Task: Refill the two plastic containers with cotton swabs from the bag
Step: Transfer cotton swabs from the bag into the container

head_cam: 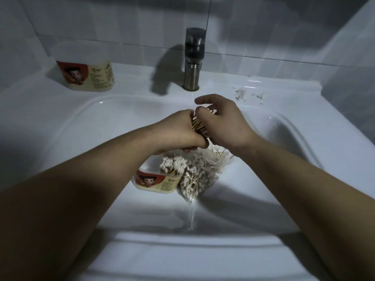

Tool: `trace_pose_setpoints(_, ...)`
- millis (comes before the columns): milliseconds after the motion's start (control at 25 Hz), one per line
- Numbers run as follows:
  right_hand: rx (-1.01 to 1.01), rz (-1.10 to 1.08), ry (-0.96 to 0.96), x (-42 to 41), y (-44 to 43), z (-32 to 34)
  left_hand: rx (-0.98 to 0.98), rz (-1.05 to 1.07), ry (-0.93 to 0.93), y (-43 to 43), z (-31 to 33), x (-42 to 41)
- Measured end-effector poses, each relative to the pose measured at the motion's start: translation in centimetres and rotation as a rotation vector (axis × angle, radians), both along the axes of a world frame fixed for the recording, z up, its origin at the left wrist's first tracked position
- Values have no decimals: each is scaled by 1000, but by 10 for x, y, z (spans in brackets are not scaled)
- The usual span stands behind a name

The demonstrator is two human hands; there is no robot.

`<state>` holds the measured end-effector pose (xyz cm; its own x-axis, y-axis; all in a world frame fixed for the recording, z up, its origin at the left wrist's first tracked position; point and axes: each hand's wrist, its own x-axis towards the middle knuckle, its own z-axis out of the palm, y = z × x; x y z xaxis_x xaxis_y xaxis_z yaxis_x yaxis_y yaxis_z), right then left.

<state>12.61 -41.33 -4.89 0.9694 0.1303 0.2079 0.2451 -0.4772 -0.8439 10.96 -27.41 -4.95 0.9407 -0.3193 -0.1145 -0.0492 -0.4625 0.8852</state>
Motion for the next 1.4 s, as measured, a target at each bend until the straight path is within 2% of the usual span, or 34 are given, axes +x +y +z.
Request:
trace_pose_setpoints(280, -58, 76, 165, -6, 1, 1, 89, 14, 5, 3, -9, 2)
trace_pose_setpoints(400, -92, 48, 106, -3, 2, -2, 47, 52, 16, 1, -9, 2)
trace_pose_setpoints(520, -82, -40, 1, 0, 0, 2, -157, 7, 86, 3, -4, 0)
trace_pose_setpoints(640, -7, -91, -3, 4, -4, 4, -505, 5, 307, 10, 1, 0)
trace_pose_setpoints(720, 53, -106, 10, 2, -4, 4, -677, 120, 456, 12, 2, 3)
trace_pose_setpoints(800, 61, -103, 9, -2, 2, 3, -821, 260, 464, 7, 3, 4)
trace_pose_setpoints(880, 44, -109, 6, -8, 8, 2, -876, 421, 411, -3, 1, 1)
trace_pose_setpoints(1040, 27, -118, -1, -15, 20, -2, -830, 586, 277, -15, -2, -3)
trace_pose_setpoints(1200, 58, -86, 25, -15, 22, -2, -749, 605, 220, -11, 4, -3)
trace_pose_setpoints(1400, 88, -66, 66, -21, 20, 10, -424, 532, 141, 4, 27, -2)
